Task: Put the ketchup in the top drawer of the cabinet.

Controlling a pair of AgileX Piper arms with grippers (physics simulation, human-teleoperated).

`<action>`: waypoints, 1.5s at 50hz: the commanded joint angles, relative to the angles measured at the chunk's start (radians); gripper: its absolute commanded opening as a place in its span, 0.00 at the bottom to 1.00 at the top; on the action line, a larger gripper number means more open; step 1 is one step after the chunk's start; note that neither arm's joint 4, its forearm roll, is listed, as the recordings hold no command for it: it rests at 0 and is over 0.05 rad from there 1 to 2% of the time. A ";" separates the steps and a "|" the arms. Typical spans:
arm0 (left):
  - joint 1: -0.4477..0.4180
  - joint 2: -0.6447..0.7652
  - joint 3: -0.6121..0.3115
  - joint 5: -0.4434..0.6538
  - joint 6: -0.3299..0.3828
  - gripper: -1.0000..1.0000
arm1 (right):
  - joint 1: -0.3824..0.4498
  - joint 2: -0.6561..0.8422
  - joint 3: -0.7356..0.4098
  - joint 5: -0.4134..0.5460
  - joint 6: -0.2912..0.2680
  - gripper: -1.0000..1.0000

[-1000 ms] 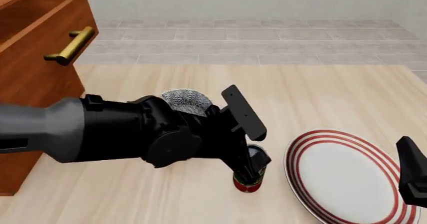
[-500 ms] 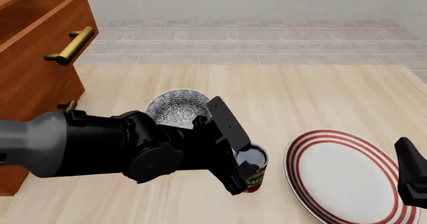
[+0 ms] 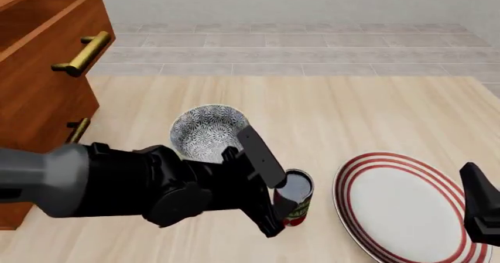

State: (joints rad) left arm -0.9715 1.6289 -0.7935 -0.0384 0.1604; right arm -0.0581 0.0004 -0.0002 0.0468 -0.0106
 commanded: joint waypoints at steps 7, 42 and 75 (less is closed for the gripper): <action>0.001 0.071 0.007 -0.058 -0.015 1.00 | -0.002 0.000 0.000 0.006 0.001 1.00; 0.003 0.173 -0.018 -0.107 -0.011 1.00 | -0.003 0.000 0.000 0.016 0.002 1.00; -0.006 0.200 -0.085 -0.085 -0.009 1.00 | 0.016 0.000 0.000 0.034 0.009 1.00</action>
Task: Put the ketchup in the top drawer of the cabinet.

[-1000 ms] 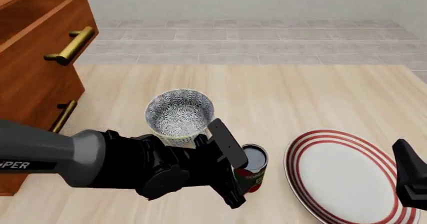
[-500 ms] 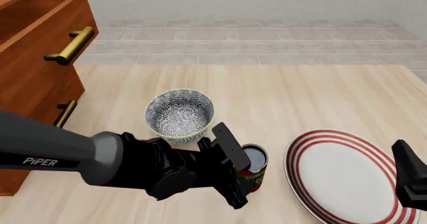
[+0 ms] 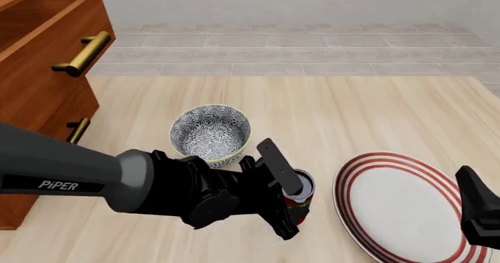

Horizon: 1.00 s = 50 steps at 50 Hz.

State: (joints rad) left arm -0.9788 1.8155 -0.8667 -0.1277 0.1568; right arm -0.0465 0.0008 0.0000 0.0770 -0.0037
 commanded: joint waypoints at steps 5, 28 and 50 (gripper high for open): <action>0.007 0.013 -0.012 0.006 -0.008 0.00 | 0.001 0.000 0.000 0.004 0.004 1.00; -0.021 -0.179 0.020 0.067 0.025 0.00 | -0.002 0.000 0.000 0.003 0.005 1.00; 0.034 -0.382 0.130 0.111 0.036 0.00 | -0.002 0.000 0.000 -0.004 0.007 1.00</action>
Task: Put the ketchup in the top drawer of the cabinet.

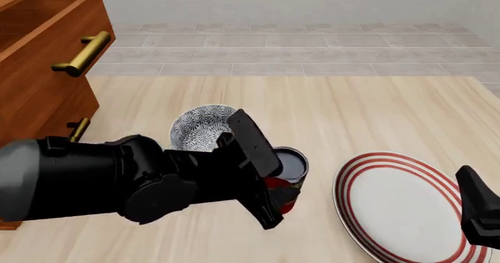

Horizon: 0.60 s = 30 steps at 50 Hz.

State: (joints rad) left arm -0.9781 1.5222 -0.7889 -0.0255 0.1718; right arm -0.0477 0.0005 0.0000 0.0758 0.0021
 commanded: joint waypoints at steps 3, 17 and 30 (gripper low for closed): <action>0.048 -0.111 0.075 0.004 0.019 0.00 | -0.002 0.000 0.000 -0.004 0.000 1.00; 0.119 -0.253 0.152 0.037 0.014 0.00 | -0.009 0.000 0.000 -0.019 -0.002 1.00; 0.196 -0.471 0.206 0.139 0.005 0.00 | -0.004 0.000 0.000 -0.017 -0.003 1.00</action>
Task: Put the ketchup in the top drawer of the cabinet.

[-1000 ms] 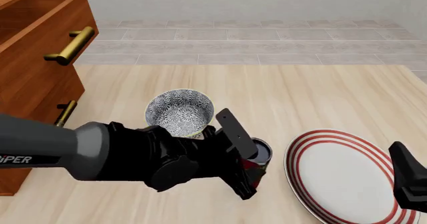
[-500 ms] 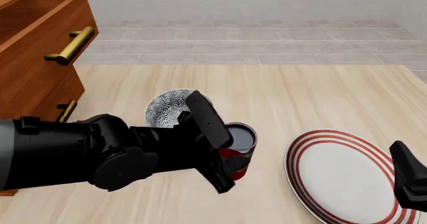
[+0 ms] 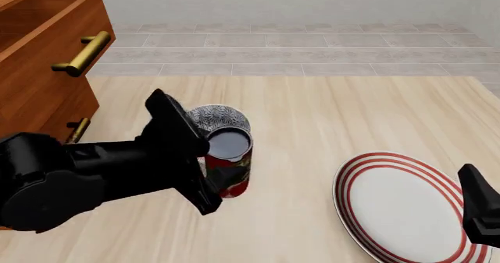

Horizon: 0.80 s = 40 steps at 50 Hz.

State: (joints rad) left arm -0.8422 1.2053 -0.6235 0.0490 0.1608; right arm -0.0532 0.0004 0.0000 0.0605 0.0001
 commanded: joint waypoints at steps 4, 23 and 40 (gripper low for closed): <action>0.090 -0.221 0.053 0.107 -0.003 0.00 | 0.001 0.000 0.000 -0.002 -0.002 1.00; 0.179 -0.490 0.032 0.332 0.018 0.00 | 0.015 0.000 0.000 0.009 0.001 1.00; 0.263 -0.603 -0.177 0.589 0.014 0.00 | 0.012 0.000 0.000 0.012 0.007 1.00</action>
State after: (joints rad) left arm -0.6299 0.6743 -0.6818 0.4943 0.1553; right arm -0.0441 0.0007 0.0000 0.0686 0.0042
